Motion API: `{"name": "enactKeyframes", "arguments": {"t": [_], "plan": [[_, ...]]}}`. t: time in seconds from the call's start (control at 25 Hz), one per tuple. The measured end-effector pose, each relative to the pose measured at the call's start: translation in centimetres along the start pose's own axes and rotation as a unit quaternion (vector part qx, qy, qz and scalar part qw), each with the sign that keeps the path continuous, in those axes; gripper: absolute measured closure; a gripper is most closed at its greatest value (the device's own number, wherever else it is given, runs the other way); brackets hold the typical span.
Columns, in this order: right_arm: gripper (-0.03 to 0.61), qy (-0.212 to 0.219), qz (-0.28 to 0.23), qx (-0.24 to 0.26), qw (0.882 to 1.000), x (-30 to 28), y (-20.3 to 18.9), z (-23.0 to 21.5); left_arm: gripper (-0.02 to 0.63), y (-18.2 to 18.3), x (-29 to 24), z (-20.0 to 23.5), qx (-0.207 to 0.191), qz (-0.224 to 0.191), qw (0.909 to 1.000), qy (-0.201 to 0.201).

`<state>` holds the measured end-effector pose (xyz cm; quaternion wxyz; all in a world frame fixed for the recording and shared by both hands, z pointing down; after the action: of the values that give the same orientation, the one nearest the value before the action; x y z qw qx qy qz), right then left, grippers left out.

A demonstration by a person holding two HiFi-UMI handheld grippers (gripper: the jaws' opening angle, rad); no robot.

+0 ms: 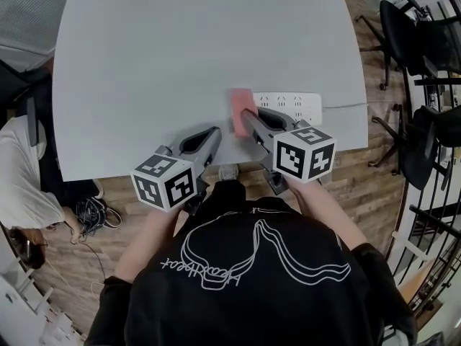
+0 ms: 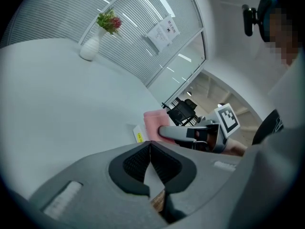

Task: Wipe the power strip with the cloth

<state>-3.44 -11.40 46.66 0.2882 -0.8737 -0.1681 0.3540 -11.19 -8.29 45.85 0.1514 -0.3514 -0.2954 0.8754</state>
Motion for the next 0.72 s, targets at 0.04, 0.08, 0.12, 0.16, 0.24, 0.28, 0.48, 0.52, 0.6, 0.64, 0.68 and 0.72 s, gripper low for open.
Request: {"name": "enactKeyframes", "arguments": {"t": [0.04, 0.08, 0.12, 0.16, 0.24, 0.28, 0.48, 0.52, 0.6, 0.64, 0.68, 0.72], "plan": [[0.541, 0.001, 0.003, -0.008, 1.000, -0.2, -0.1, -0.1, 0.600, -0.1, -0.1, 0.1, 0.001, 0.002, 1.0000, 0.000], [0.541, 0.001, 0.007, -0.015, 1.000, -0.5, -0.2, -0.2, 0.600, -0.2, -0.2, 0.2, 0.001, 0.004, 1.0000, 0.000], [0.541, 0.000, 0.011, -0.021, 1.000, -0.7, -0.3, -0.3, 0.600, -0.2, -0.2, 0.4, 0.002, 0.005, 1.0000, 0.000], [0.541, -0.003, 0.014, -0.023, 1.000, -0.9, -0.3, -0.4, 0.600, -0.2, -0.3, 0.5, 0.002, 0.007, 1.0000, 0.000], [0.541, -0.011, 0.021, -0.021, 1.000, -1.1, -0.5, -0.5, 0.600, -0.4, -0.3, 0.7, 0.002, 0.009, 1.0000, -0.001], [0.541, -0.015, 0.023, -0.021, 0.999, -1.1, -0.6, -0.6, 0.600, -0.5, -0.3, 0.7, 0.002, 0.011, 0.9999, -0.001], [0.541, -0.031, 0.029, -0.025, 0.999, -1.1, -0.9, -1.2, 0.600, -0.9, -0.4, 0.8, 0.002, 0.014, 0.9999, -0.001], [0.541, -0.033, 0.030, -0.024, 0.999, -1.2, -0.9, -1.2, 0.600, -0.9, -0.4, 0.8, 0.003, 0.015, 0.9999, -0.002], [0.541, -0.036, 0.032, -0.024, 0.999, -1.4, -0.8, -1.2, 0.600, -0.9, -0.4, 1.0, 0.004, 0.015, 0.9999, -0.003], [0.541, -0.037, 0.032, -0.025, 0.999, -1.4, -0.8, -1.3, 0.600, -0.8, -0.4, 1.0, 0.004, 0.016, 0.9999, -0.004], [0.541, -0.038, 0.033, -0.025, 0.998, -1.4, -0.8, -1.3, 0.600, -0.8, -0.4, 1.0, 0.005, 0.016, 0.9999, -0.004], [0.541, -0.040, 0.033, -0.026, 0.998, -1.3, -0.8, -1.3, 0.600, -0.9, -0.4, 1.0, 0.004, 0.017, 0.9998, -0.004]]}}
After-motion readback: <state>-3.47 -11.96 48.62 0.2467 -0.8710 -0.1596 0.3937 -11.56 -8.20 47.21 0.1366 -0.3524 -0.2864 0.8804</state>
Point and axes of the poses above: the fingertips, and each gripper's own axes: x backward along the fingers, z to its left, y out of its top, the point moved 1 cm from there along x, backward along the fingers, and after that the axes turned 5 degrees about y, right-handed, at the moved point
